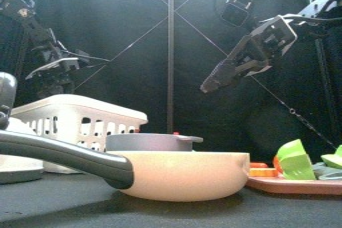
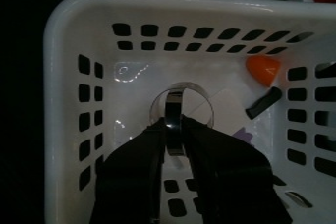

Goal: Place cookie cutter in basket

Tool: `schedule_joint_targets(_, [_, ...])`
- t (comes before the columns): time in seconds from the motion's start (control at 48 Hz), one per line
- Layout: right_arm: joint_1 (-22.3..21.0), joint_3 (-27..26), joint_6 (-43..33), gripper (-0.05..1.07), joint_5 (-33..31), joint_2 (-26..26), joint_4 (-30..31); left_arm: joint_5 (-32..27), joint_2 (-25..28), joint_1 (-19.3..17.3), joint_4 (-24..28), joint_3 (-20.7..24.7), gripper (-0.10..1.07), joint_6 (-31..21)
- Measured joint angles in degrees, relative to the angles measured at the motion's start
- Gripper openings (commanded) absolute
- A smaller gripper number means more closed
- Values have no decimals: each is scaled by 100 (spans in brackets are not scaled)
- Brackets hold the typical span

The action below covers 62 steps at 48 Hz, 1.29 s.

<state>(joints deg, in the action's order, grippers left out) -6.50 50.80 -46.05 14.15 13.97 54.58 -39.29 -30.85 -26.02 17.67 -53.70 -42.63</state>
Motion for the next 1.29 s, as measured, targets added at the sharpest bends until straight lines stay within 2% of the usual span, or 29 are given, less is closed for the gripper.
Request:
schedule_joint_targets(0.333, [0,0,0,91,0,-9,0,-62,308,-79,-114,0,62,0])
schedule_joint_targets(0.792, [0,0,0,91,0,-9,0,-97,334,-88,-132,0,64,0])
schedule_joint_targets(1.083, [0,0,0,91,0,-9,9,-97,343,-97,-132,18,75,0])
schedule_joint_targets(1.292, [0,0,0,91,0,-9,9,-88,334,-88,-141,26,76,-9])
